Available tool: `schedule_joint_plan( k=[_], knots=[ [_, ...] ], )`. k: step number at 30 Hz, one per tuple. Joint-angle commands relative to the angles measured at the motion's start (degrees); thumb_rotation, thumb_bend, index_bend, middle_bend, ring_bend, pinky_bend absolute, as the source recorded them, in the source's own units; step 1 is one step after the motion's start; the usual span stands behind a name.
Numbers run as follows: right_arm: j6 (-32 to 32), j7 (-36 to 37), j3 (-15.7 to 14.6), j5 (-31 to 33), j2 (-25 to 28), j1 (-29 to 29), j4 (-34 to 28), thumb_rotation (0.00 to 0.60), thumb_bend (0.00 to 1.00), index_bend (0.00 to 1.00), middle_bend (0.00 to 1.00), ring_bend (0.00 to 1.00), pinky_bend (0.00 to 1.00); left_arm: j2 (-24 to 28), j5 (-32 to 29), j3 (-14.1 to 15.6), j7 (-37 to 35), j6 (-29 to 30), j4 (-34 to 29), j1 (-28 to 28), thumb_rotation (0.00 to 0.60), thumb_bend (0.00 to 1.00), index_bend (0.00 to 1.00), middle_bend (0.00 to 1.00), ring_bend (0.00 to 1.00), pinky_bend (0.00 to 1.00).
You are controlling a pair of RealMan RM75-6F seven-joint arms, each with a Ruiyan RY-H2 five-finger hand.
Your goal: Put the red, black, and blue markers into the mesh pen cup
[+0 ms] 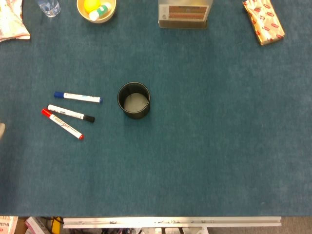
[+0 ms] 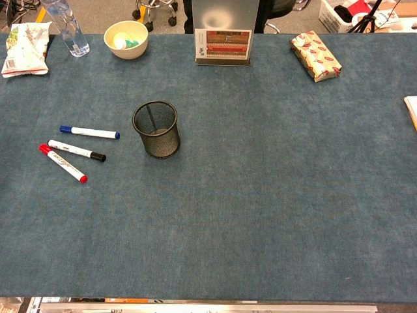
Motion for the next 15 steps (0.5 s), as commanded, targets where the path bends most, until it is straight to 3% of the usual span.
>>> schedule_joint_plan(
  k=[1,12,15],
  knots=[
    [-0.4,0.2,0.0,0.1,-0.1,0.2,0.2,0.600,0.00,0.14,0.17,0.13,0.30,0.0,-0.3,-0.1,0.5,0.1,-0.1,0.1,0.600,0.26,0.63,0.41,0.26,0.43],
    [-1.0,1.3,-0.1,0.0,0.1,0.6,0.0,0.600,0.00,0.14,0.17,0.13,0.30,-0.2,-0.3,0.6,2.2,-0.5,-0.7,0.4,0.600,0.26,0.64,0.41,0.26,0.43],
    [-0.5,1.1,-0.2,-0.3,0.1,0.5,-0.5,0.600,0.00,0.14,0.17,0.13,0.30,-0.3,0.0,1.4,1.5,-1.8,-0.8,0.1,0.600,0.26,0.64,0.39,0.26,0.38]
  ],
)
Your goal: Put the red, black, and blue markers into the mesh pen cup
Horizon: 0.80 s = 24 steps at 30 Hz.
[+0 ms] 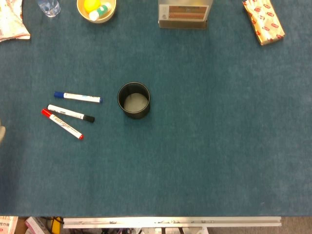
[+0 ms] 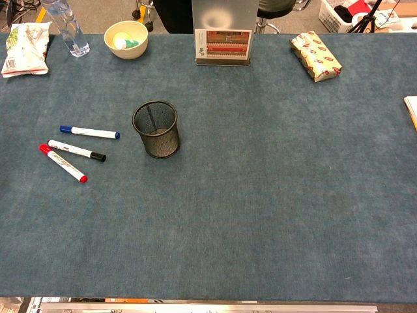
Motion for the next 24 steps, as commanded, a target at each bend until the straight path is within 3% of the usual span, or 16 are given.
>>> schedule_joint_plan(
  k=[1,6,9,12,24],
  knots=[
    [0.5,-0.3,-0.1,-0.5,0.0,-0.1,-0.4,0.600,0.00,0.14,0.17,0.13,0.30,0.1,0.4,0.9,-1.1,-1.6,-0.3,-0.3,0.600,0.26,0.63,0.37,0.24,0.33],
    [0.8,-0.1,-0.8,-2.3,0.3,0.1,-1.3,0.600,0.00,0.14,0.17,0.13,0.30,0.7,2.0,2.6,-5.4,-5.2,-0.1,-1.8,0.600,0.26,0.57,0.22,0.08,0.12],
    [-0.4,0.0,-0.8,-2.6,1.3,1.0,-2.0,0.600,0.00,0.14,0.17,0.13,0.30,0.9,2.6,3.1,-6.4,-7.9,0.5,-3.3,0.600,0.26,0.51,0.10,0.01,0.08],
    [-1.3,-1.1,-0.5,-2.7,2.2,1.7,-2.7,0.600,0.00,0.14,0.17,0.13,0.30,1.0,3.0,3.5,-5.9,-10.3,0.6,-4.6,0.600,0.26,0.45,0.03,0.00,0.07],
    [-3.2,-4.4,0.0,-3.1,5.6,3.6,-6.4,0.600,0.00,0.14,0.17,0.13,0.30,0.3,3.6,4.8,-5.8,-18.5,3.3,-9.5,0.600,0.26,0.24,0.00,0.00,0.05]
  ],
)
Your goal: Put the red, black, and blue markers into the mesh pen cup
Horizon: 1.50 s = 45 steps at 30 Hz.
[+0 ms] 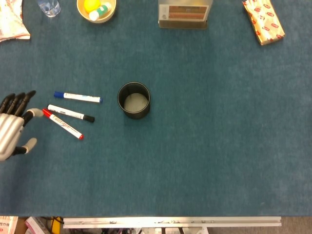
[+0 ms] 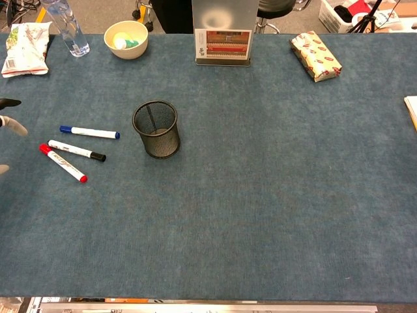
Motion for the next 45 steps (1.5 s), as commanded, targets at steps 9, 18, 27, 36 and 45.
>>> schedule_joint_plan(
  k=[9,18,27,36,45],
  knots=[
    [0.8,-3.0,-0.2,0.1,2.2,-0.5,-3.1,0.600,0.00,0.14,0.17,0.13,0.30,-1.4,0.8,1.2,-2.3,-4.9,3.9,-3.7,0.600,0.26,0.23,0.00,0.00,0.05],
    [1.2,-2.6,-0.2,0.4,2.8,-0.8,-3.2,0.600,0.00,0.14,0.17,0.13,0.30,-4.0,2.7,2.2,-2.6,-6.8,6.7,-5.7,0.600,0.26,0.28,0.00,0.00,0.05],
    [1.6,-1.8,-0.3,0.2,3.2,-1.0,-2.9,0.600,0.00,0.14,0.17,0.13,0.30,-7.0,4.0,3.2,-5.0,-7.2,9.4,-7.0,0.600,0.33,0.32,0.00,0.00,0.05],
    [1.5,-0.9,-0.5,0.6,2.8,-1.1,-2.0,0.600,0.00,0.14,0.17,0.13,0.30,-9.2,5.3,3.8,-6.4,-6.9,11.9,-8.4,0.600,0.33,0.32,0.00,0.00,0.05],
    [1.7,-0.6,-0.5,0.4,2.5,-1.1,-1.8,0.600,0.00,0.14,0.17,0.13,0.30,-10.9,5.1,3.9,-6.8,-6.8,14.2,-9.2,0.600,0.33,0.32,0.00,0.00,0.05]
  ],
)
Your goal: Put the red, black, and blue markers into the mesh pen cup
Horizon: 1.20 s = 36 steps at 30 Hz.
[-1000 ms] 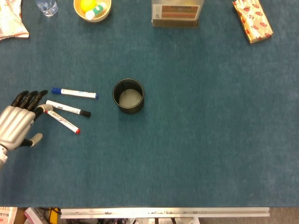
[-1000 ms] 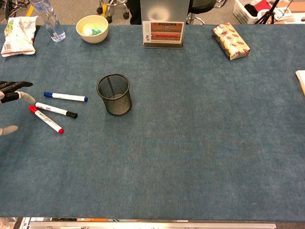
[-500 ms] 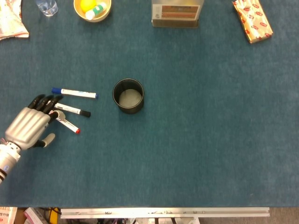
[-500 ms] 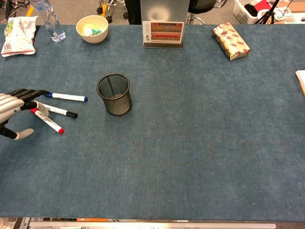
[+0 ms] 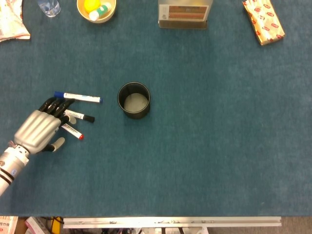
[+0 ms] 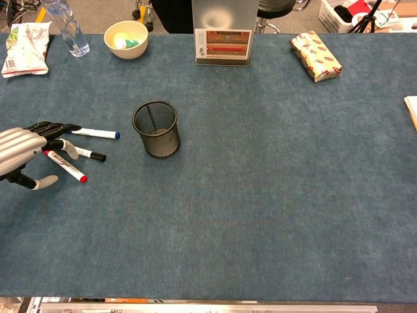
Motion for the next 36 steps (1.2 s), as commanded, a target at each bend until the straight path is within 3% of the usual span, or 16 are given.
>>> schedule_joint_plan(
  k=[1,36],
  knots=[
    [0.0,0.0,0.0,0.0,0.0,0.0,0.0,0.600,0.00,0.14,0.17,0.13,0.30,-0.2,-0.2,0.0,-0.1,-0.1,0.3,-0.2,0.600,0.33,0.32,0.00,0.00,0.05],
    [0.2,0.8,-0.1,0.5,-0.2,-0.4,0.8,0.600,0.00,0.14,0.17,0.13,0.30,-3.8,-2.3,0.9,-0.9,-3.0,6.5,-2.5,0.600,0.33,0.37,0.00,0.00,0.05]
  ],
)
